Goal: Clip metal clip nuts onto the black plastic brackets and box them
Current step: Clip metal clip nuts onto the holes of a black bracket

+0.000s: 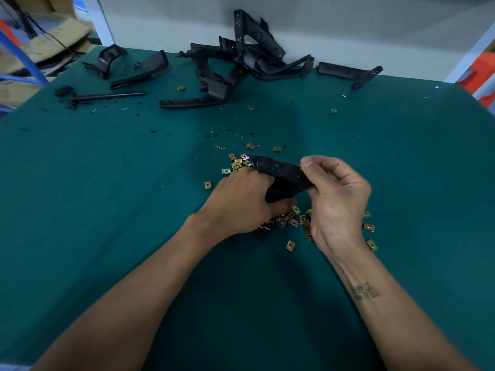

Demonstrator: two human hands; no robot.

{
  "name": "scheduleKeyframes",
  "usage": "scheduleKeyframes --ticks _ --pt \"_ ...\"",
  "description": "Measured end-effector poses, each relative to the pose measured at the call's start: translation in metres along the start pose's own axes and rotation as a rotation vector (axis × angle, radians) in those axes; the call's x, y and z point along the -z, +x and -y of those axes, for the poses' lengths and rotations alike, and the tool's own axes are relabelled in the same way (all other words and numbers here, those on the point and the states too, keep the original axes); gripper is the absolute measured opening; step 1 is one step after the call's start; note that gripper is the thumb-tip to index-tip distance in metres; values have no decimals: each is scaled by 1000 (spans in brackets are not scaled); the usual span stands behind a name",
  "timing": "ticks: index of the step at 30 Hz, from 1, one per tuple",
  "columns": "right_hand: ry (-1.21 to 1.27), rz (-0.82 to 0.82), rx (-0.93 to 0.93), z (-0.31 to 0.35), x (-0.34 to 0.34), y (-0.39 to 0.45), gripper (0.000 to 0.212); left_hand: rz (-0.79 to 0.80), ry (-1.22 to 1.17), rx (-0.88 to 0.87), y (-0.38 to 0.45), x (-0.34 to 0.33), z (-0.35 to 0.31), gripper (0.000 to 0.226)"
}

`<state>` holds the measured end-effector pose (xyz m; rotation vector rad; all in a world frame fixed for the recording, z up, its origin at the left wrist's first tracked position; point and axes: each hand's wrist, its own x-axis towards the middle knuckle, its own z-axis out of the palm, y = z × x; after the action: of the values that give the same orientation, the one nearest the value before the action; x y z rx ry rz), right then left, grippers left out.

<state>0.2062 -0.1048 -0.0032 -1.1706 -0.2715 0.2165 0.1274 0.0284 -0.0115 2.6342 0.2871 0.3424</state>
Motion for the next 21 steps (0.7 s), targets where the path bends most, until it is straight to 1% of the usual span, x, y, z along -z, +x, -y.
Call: scheduleKeyframes --ticks 3,5,7,9,11,15,19,21 --pt "-4 -22 19 -1 -3 -3 9 7 -12 -21 1 0 1 42" --pt "-46 -16 52 0 -3 -2 10 -5 -31 -40 1 -1 2 38" --pt "-53 -4 76 1 -3 -3 15 -20 -56 -61 0 -1 2 33" --pt "-27 -1 76 1 -3 -3 22 -31 -60 -74 0 -2 3 33" --pt "-9 3 61 2 -4 -5 27 -33 -37 -74 1 -2 3 39" --pt "-33 15 52 1 -5 -7 28 -22 -30 -67 0 -1 2 68" --pt "-44 29 78 -2 -4 -7 24 -46 -27 -24 0 -2 3 80" --pt "-47 44 92 -3 -3 -7 17 -54 -22 -14 0 -3 3 80"
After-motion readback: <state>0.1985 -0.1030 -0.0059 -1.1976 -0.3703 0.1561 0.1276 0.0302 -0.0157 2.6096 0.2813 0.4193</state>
